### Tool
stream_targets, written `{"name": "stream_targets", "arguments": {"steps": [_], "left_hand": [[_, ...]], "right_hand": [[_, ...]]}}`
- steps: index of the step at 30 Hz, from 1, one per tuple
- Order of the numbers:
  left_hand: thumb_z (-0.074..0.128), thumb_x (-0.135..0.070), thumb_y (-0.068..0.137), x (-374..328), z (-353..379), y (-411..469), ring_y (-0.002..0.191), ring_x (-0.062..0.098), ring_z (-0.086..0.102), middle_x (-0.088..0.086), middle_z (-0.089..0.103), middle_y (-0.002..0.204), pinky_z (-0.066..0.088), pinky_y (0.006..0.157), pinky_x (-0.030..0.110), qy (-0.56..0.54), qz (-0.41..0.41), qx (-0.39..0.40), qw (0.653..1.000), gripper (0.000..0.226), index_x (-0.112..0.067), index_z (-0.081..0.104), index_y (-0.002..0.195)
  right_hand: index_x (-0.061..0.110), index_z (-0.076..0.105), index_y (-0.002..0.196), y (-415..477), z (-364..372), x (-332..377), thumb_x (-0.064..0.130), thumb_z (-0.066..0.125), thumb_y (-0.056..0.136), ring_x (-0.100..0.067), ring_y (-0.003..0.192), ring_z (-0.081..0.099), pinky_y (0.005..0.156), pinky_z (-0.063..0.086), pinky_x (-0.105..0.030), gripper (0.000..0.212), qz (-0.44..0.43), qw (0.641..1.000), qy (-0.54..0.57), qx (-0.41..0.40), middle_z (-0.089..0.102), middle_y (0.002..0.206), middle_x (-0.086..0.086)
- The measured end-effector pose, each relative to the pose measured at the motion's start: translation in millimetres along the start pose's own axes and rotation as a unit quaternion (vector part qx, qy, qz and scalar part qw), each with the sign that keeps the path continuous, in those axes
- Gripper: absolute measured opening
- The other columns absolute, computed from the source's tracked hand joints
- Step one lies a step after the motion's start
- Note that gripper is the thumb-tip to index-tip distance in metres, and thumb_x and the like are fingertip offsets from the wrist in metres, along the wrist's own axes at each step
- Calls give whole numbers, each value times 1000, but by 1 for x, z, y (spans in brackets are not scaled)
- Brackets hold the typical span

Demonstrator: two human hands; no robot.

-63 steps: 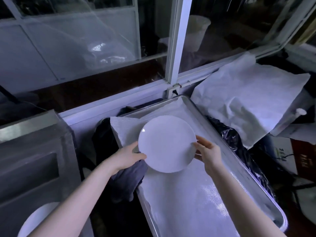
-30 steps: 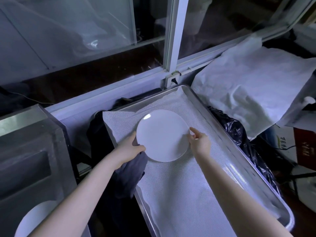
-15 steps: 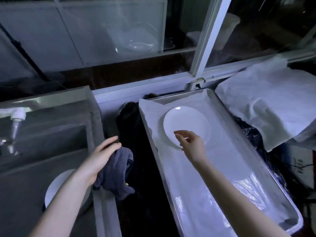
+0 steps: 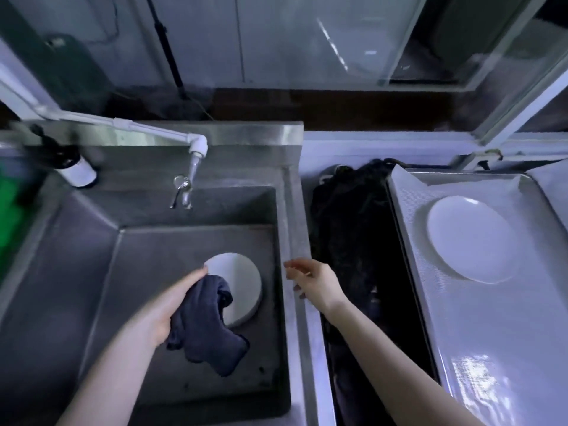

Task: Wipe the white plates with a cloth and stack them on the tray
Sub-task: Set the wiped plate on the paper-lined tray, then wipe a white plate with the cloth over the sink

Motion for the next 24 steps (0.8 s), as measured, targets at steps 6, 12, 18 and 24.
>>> {"name": "stream_targets", "arguments": {"steps": [6, 12, 18, 24], "left_hand": [[78, -40, 78, 25, -58, 70, 78, 19, 70, 7, 76, 86, 49, 76, 30, 73, -58, -16, 995, 19, -20, 78, 78], [75, -21, 83, 41, -71, 139, 80, 15, 68, -4, 75, 75, 51, 70, 25, 95, -62, -1, 994, 11, -24, 69, 92], [76, -25, 60, 46, -67, 176, 100, 19, 65, -1, 66, 101, 47, 102, 42, 158, -38, 45, 986, 58, -17, 60, 115], [75, -22, 61, 48, -69, 200, 91, 14, 66, -2, 72, 102, 52, 81, 30, 161, -26, -12, 987, 45, -24, 62, 104]], "right_hand": [[16, 62, 132, 40, 99, -36, 26, 64, 96, -26, 112, 64, 94, 54, -43, 37, 103, 994, -42, 16, 69, 123, -5], [16, 40, 151, 84, 162, -78, 28, 62, 97, -28, 121, 58, 94, 46, -32, 60, 194, 977, -84, 40, 58, 136, -8], [16, 38, 152, 114, 178, -105, 19, 66, 93, -34, 125, 54, 91, 47, -36, 65, 230, 972, -52, -14, 53, 143, -13], [16, 42, 149, 130, 184, -115, 16, 64, 93, -37, 121, 53, 83, 45, -33, 60, 258, 964, -53, -34, 40, 143, -16]]}}
Point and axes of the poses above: each hand's wrist, its own y-axis towards the middle knuckle, its own z-axis out of the palm, x = y × z, the point moved 4 cm from there along y, towards the middle knuckle
